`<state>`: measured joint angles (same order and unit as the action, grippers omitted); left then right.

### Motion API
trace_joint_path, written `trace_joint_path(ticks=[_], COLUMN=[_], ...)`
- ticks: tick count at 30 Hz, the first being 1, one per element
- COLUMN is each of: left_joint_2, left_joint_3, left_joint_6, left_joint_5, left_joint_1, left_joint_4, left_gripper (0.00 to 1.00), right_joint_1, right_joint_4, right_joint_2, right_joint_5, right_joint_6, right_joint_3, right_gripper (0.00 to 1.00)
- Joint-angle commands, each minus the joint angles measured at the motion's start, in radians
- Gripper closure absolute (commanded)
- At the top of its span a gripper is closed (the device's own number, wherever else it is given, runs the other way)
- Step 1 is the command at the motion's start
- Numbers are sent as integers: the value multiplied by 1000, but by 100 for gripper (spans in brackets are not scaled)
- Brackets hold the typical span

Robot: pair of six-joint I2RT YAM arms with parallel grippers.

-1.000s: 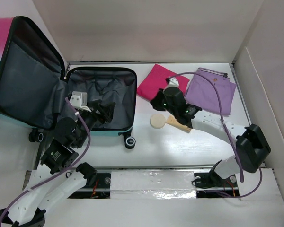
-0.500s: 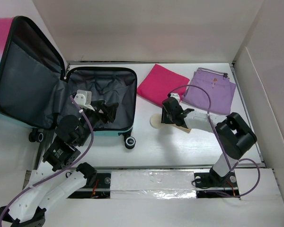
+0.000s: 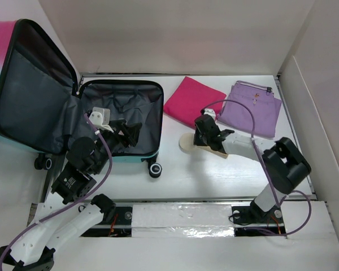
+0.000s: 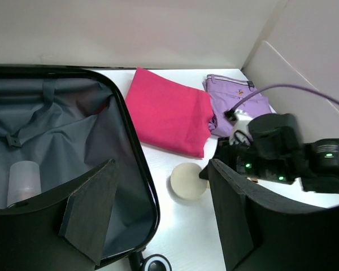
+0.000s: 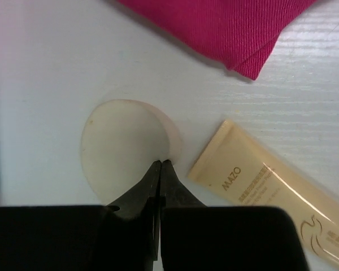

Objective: Pack the luggage

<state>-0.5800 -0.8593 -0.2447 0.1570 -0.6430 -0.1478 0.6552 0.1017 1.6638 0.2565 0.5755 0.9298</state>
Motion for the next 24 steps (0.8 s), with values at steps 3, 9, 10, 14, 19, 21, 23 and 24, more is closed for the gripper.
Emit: trace_joint_path(ticks=[3,9,10,14,19,21,23,24], left_joint_2=[3,8,9,20,35,37,40,42], left_joint_3=[-6,-7,-7,-6,-6,-9,-10,-10], left_joint_6=[-4,-4,-4,-4,-8,-10,-11,-11], left_joint_5=[-16,-8,-10,-1,-40,-53,-73,-76], left_joint_1=[3,3,3,3,3,3,3,3], left_joint_4=[39,37,39,37,48,45,47,50], left_gripper=[39,40,40,39,39,39,40,39], right_joint_1=[50,156,156,170,49,6,-55,-71], right_joint_4=[-59,-158,-174,-113,-56,-7,26,56], right_joint_2=[-203,-176,-149,-62,-220,-268,-304,-309], right_joint_5=[1,-144,-178,-169,1,62,63,53], right_joint_6=[-14,-26,-23,-22,-3,15,17,14], right_joint_3=[64,338,377,480,217,66,-27,-48], right_gripper=[100,98,90,16,30,38,29,25])
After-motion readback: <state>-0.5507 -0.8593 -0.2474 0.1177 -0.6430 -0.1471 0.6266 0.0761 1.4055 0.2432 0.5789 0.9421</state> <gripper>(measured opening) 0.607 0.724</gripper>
